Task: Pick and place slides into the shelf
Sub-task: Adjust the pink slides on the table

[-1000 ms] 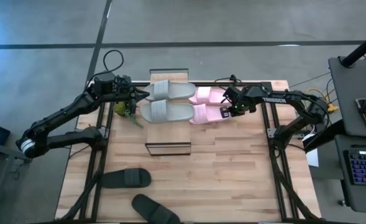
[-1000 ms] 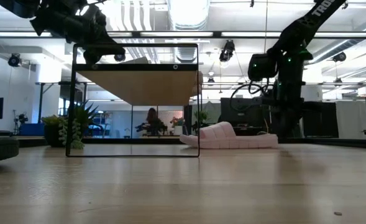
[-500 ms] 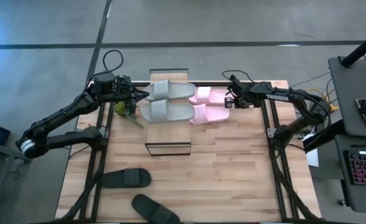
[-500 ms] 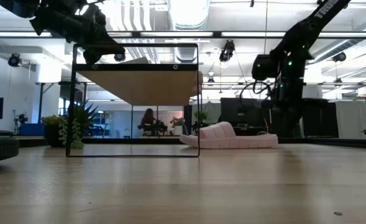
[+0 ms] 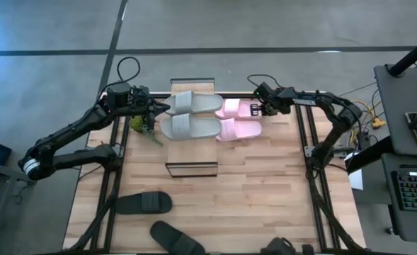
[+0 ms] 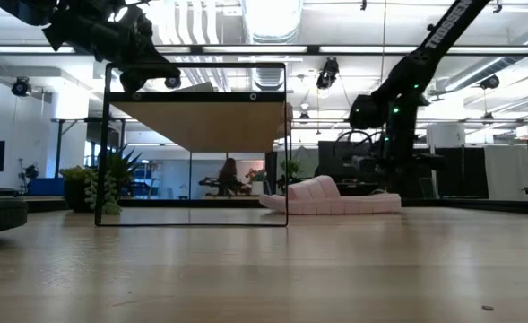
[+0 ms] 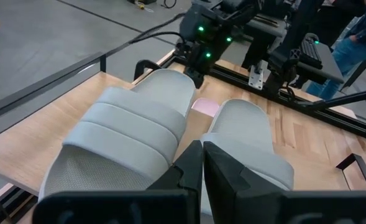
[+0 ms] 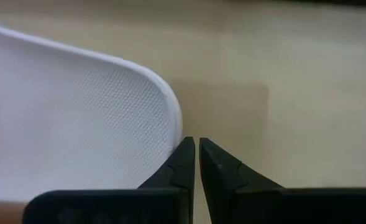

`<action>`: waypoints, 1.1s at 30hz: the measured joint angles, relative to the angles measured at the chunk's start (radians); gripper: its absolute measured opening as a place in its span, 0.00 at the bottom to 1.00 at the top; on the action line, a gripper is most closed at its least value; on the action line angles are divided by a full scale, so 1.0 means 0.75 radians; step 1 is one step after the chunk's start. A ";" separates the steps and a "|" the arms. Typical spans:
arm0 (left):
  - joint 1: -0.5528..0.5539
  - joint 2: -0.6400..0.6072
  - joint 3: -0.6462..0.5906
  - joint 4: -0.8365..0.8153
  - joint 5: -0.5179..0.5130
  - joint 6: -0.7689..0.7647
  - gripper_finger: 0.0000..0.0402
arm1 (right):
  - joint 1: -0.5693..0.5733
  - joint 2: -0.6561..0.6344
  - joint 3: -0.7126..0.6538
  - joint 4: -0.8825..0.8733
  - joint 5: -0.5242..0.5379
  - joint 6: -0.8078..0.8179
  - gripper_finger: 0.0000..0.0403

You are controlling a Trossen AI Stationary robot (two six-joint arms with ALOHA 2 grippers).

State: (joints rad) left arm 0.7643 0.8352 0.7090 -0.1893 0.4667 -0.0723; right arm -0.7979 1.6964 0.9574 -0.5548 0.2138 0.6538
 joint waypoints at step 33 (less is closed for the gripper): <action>0.000 0.003 0.000 0.003 -0.046 0.001 0.00 | 0.021 0.077 0.154 -0.061 0.006 -0.185 0.04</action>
State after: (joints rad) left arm 0.7643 0.8371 0.7090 -0.1874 0.4323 -0.0719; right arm -0.7818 1.7542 1.0729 -0.6003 0.2184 0.5147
